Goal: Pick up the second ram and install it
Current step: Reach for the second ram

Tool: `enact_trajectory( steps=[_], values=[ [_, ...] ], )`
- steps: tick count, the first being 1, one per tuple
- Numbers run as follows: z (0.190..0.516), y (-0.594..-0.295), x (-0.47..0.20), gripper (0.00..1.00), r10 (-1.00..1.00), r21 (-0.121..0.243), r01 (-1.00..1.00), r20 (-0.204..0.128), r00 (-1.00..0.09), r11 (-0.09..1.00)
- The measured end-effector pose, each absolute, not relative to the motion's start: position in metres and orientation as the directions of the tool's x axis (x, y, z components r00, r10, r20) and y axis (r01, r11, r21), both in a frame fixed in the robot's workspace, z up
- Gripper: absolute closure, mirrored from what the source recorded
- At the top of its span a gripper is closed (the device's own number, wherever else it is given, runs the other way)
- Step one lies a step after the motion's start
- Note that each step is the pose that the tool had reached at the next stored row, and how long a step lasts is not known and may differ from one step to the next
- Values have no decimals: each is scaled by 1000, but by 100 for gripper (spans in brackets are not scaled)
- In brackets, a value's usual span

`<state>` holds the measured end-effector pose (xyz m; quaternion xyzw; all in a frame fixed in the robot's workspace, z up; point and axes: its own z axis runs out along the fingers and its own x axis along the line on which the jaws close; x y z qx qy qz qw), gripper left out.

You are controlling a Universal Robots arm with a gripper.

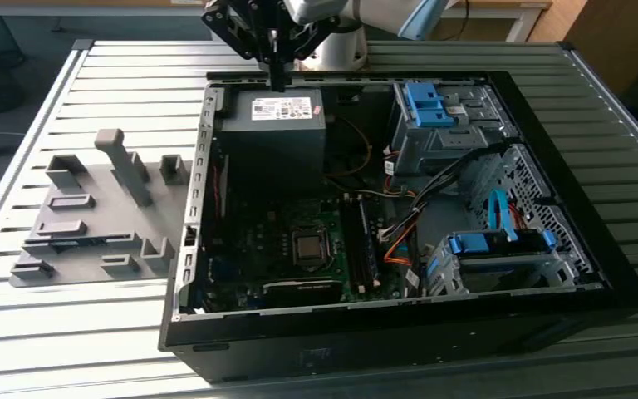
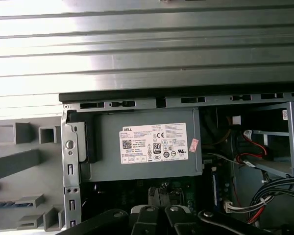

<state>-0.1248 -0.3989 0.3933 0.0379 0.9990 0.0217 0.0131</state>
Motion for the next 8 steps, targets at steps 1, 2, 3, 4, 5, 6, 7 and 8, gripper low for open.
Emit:
enact_trajectory(
  steps=[1,2,3,4,5,6,7,8],
  values=[
    [393,-399,-125,89,76,44,75,-24,-997,996],
    [393,-399,-125,89,76,44,75,-24,-997,996],
    [393,-399,-126,89,76,44,75,-24,-997,996],
    [393,-399,-126,89,76,44,75,-24,-997,996],
    [393,-399,-126,89,76,44,75,-24,-997,996],
    [393,-399,-126,89,76,44,75,-24,-997,996],
    [393,-399,-127,89,76,44,75,-24,-997,996],
    [393,-399,-127,89,76,44,75,-24,-997,996]
  ],
)
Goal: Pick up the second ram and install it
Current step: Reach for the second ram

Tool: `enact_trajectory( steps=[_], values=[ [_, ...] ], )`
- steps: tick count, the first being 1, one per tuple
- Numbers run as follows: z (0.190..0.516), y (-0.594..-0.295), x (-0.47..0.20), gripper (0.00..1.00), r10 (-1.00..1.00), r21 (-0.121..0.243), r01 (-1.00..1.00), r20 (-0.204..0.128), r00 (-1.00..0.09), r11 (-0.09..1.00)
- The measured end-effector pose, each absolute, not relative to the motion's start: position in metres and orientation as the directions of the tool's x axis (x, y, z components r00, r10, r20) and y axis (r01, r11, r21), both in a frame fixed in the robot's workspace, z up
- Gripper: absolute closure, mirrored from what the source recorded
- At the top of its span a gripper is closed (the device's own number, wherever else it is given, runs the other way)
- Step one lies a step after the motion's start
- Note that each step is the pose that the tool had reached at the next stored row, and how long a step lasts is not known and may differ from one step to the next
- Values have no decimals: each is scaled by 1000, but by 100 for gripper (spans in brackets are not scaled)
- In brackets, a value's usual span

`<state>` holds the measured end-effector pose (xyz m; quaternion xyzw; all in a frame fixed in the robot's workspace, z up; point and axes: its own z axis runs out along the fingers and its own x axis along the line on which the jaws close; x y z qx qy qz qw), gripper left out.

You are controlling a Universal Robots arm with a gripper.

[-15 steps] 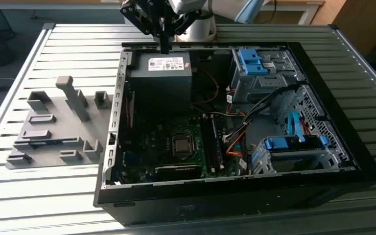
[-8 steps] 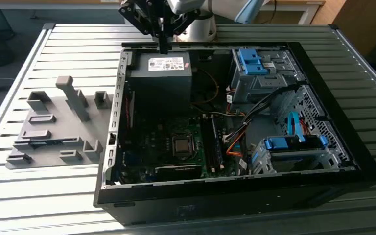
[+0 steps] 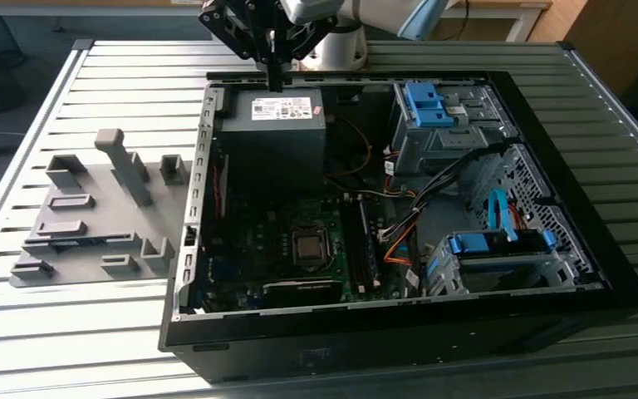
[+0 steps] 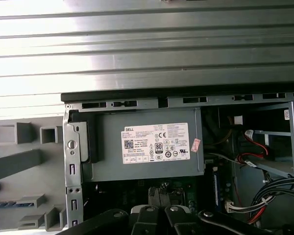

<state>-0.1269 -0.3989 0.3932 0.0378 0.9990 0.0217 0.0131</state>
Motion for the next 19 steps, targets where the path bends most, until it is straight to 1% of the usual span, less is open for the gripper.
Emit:
enact_trajectory(
  steps=[19],
  values=[
    [393,-399,-133,89,76,44,75,-24,-997,996]
  ],
)
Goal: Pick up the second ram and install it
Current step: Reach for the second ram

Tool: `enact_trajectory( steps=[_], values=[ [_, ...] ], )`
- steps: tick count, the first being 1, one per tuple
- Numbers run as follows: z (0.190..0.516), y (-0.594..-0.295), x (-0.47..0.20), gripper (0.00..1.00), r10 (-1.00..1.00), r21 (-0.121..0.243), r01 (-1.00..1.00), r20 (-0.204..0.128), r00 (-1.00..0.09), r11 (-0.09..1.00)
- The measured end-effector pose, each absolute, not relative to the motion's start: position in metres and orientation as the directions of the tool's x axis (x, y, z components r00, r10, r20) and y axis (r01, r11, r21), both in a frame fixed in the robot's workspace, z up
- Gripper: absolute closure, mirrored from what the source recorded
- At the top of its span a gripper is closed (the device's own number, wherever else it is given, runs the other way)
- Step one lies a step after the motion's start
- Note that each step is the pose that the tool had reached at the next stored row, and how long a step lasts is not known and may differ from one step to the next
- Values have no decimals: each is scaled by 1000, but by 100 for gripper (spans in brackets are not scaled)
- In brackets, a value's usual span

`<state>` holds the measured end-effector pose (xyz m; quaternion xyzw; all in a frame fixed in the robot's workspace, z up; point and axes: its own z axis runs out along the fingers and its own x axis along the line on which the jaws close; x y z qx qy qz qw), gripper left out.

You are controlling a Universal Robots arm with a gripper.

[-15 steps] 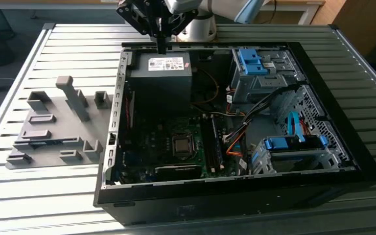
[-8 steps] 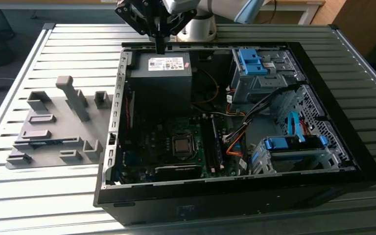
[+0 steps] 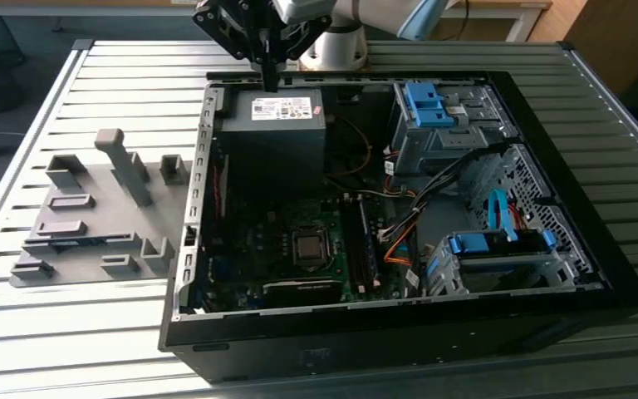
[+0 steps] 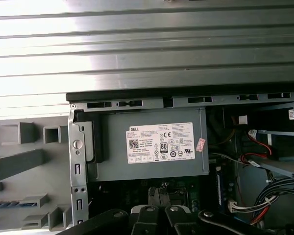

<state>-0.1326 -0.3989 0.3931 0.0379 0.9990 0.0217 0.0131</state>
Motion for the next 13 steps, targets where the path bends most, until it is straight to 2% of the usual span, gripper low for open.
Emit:
enact_trajectory(
  steps=[13],
  values=[
    [393,-399,-136,89,76,44,75,-24,-997,996]
  ],
)
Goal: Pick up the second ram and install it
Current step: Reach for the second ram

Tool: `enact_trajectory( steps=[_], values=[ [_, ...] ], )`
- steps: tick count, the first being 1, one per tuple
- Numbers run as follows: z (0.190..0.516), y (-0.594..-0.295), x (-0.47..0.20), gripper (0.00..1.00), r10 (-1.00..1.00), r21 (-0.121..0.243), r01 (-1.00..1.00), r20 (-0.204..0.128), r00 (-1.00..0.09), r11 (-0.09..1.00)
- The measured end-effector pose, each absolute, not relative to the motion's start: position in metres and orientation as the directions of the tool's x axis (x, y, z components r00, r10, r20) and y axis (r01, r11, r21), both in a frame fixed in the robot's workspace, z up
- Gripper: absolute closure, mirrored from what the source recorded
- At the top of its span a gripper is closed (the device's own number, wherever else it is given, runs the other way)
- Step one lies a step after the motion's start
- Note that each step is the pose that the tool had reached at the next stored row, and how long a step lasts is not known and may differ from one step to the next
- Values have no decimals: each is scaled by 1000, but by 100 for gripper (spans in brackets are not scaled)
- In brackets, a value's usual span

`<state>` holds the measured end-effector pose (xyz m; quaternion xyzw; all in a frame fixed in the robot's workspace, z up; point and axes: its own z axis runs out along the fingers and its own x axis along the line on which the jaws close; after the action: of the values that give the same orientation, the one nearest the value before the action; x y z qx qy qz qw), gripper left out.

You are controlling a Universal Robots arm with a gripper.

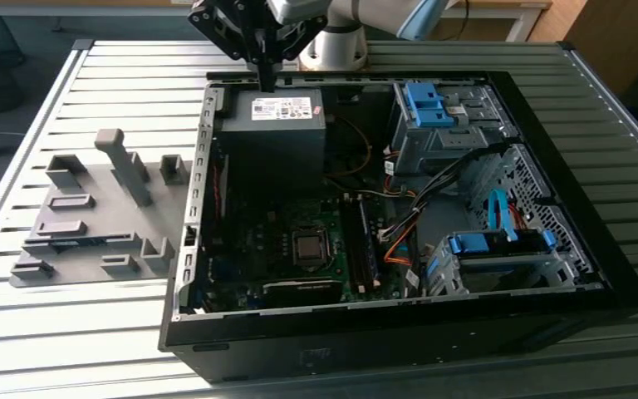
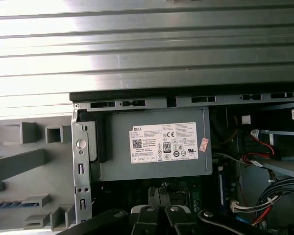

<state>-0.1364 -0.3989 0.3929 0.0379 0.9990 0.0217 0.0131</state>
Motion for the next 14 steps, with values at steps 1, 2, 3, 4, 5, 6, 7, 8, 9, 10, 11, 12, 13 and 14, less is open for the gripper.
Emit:
enact_trajectory(
  steps=[1,2,3,4,5,6,7,8,9,10,11,12,13,14],
  values=[
    [393,-399,-137,89,76,44,75,-24,-997,996],
    [393,-399,-137,89,76,44,75,-24,-997,996],
    [393,-399,-137,89,76,44,75,-24,-997,996],
    [393,-399,-137,89,76,44,75,-24,-997,996],
    [393,-399,-138,89,76,44,75,-24,-997,996],
    [393,-399,-138,89,76,44,75,-24,-997,996],
    [393,-399,-138,89,76,44,75,-24,-997,996],
    [393,-399,-138,89,76,44,75,-24,-997,996],
    [393,-399,-138,89,76,44,75,-24,-997,996],
    [393,-399,-139,89,76,44,75,-24,-997,996],
    [393,-399,-139,89,76,44,75,-24,-997,996],
    [393,-399,-139,89,76,44,75,-24,-997,996],
    [393,-399,-139,89,76,44,75,-24,-997,996],
    [393,-399,-139,89,76,44,75,-24,-997,996]
  ],
)
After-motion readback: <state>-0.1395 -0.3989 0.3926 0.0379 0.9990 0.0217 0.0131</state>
